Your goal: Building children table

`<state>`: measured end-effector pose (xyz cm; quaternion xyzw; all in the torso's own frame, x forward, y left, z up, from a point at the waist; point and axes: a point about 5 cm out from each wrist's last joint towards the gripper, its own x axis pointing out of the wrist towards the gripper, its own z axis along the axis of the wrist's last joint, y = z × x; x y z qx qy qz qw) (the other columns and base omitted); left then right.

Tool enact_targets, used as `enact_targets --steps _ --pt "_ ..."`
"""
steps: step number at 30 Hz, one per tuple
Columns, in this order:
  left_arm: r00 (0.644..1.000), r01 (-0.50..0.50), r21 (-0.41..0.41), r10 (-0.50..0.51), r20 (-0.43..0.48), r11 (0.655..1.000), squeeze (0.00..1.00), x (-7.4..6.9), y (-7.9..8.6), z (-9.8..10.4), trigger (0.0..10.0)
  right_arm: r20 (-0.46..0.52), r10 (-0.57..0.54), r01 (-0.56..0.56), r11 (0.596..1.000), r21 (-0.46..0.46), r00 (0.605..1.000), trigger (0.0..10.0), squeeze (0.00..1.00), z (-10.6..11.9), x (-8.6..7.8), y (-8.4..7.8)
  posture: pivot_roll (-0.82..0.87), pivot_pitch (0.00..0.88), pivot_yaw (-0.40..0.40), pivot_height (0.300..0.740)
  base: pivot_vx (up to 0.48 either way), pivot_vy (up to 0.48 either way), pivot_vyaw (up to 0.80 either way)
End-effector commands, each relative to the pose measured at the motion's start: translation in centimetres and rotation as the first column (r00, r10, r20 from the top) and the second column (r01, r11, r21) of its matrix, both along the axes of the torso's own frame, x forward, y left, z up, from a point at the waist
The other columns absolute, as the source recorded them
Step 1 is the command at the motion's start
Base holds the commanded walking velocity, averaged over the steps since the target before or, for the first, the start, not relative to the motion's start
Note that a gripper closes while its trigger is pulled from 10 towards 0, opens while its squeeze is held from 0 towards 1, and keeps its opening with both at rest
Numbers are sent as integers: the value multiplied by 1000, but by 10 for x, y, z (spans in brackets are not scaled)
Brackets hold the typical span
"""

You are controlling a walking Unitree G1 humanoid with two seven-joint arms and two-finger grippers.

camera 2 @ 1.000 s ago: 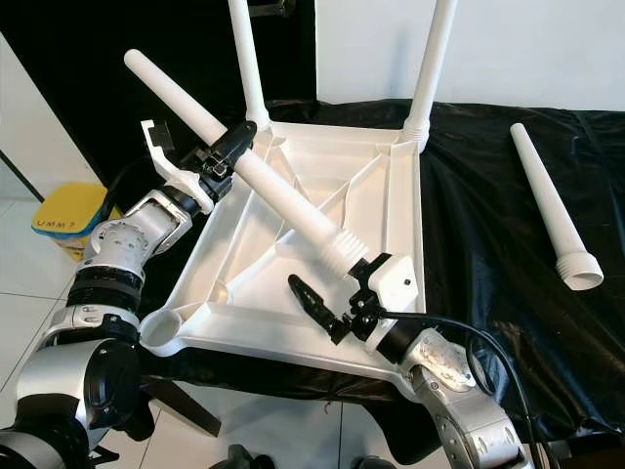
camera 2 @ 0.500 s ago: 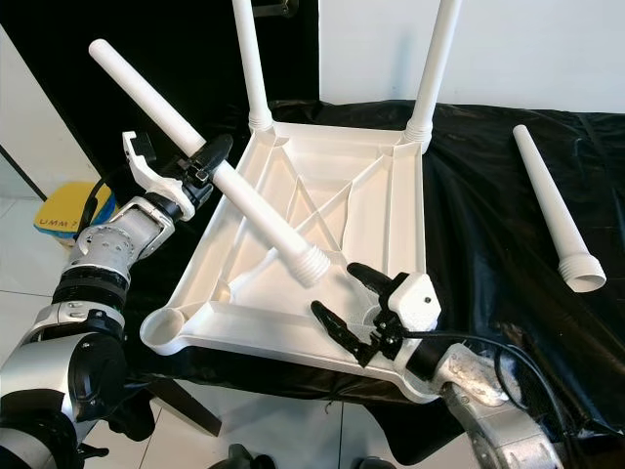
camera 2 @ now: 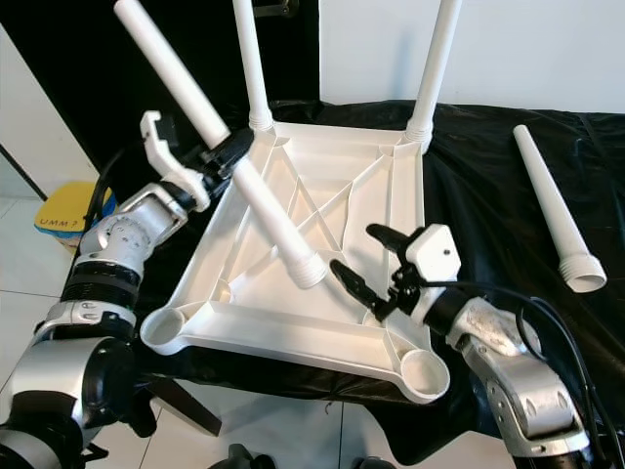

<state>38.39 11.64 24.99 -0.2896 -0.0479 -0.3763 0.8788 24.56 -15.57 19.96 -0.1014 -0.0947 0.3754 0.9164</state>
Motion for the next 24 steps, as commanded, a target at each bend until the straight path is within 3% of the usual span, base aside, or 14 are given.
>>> enact_targets --steps 1,2,5,11,14,24 --pt "998 47 10 -47 48 999 0 -4 -5 6 10000 -24 15 -15 1000 -10 1000 10000 0 -2 1 0 -217 45 38 740 0 0 0" --pt "998 47 10 -47 48 999 0 -4 -5 6 10000 -24 15 -15 1000 -10 1000 10000 0 -2 1 0 -217 45 38 740 0 0 0" --pt "974 128 63 -138 178 990 0 -23 -40 32 10000 -23 35 -37 998 -52 999 10000 0 2 14 11 -204 40 30 740 0 0 0" --pt "954 166 96 -184 237 982 0 -36 -59 41 10000 -19 21 -22 997 -75 1000 10000 0 2 21 16 -198 38 28 740 0 0 0" --pt "935 197 132 -227 272 971 0 -49 -77 44 10000 -18 0 -2 995 -101 1000 10000 0 1 30 19 -196 35 29 740 0 0 0" --pt "911 232 174 -277 307 957 0 -68 -96 47 10000 14 -49 51 991 -122 999 10000 0 3 44 23 -189 35 29 740 0 0 0"
